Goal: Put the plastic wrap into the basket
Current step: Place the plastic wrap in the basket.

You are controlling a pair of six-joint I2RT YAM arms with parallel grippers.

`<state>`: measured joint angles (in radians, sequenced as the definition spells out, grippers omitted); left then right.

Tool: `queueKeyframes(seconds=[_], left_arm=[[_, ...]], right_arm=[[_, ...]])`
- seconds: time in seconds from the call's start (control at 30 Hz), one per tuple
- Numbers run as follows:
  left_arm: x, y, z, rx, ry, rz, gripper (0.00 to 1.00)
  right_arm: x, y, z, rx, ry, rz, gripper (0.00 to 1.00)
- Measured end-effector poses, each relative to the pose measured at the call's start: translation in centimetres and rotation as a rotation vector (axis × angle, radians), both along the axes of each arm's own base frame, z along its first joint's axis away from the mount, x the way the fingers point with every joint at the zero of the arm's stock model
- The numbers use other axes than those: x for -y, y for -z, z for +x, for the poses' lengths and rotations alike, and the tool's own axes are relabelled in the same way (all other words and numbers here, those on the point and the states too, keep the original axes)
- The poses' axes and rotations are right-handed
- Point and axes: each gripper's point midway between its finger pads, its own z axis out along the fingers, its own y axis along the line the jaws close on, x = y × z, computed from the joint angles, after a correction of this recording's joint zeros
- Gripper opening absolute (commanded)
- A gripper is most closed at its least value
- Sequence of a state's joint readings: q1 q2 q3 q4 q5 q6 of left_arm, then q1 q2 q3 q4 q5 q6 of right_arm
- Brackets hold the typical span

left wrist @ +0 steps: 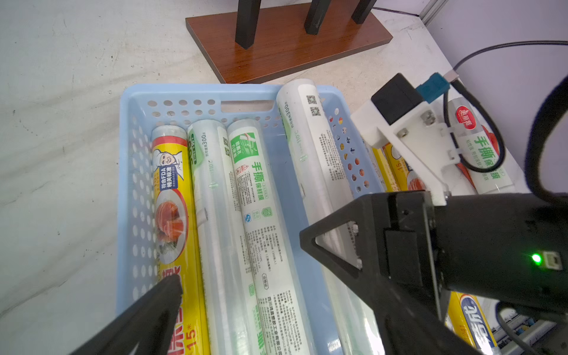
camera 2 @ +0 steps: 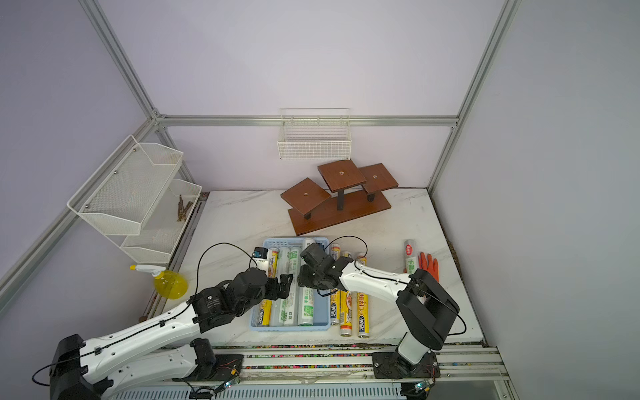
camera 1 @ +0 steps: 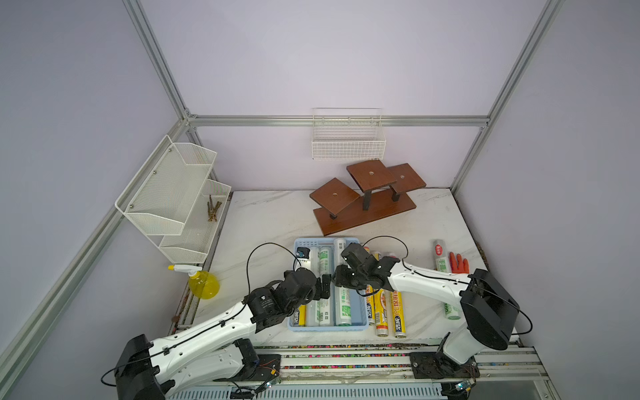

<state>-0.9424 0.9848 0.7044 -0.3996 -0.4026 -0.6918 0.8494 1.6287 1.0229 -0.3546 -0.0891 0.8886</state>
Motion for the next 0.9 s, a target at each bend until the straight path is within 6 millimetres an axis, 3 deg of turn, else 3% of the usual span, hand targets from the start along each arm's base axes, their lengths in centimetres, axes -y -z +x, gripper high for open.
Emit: queueKeyframes(seconds=[0.33,0.7,0.9], left_arm=[[0.0,2.1,-0.1,-0.051,0.007,0.068,1.00],[-0.1,2.4,-0.2,-0.060,0.008,0.079,1.00],[-0.1,2.4,-0.2,-0.060,0.009,0.078,1.00]], right_arm=[[-0.1,2.9,-0.1,-0.052,0.002,-0.039,0.50],[0.0,3.6,0.0,-0.060,0.008,-0.057,0.60],[0.0,3.4,0.1,-0.052,0.008,-0.058,0.61]])
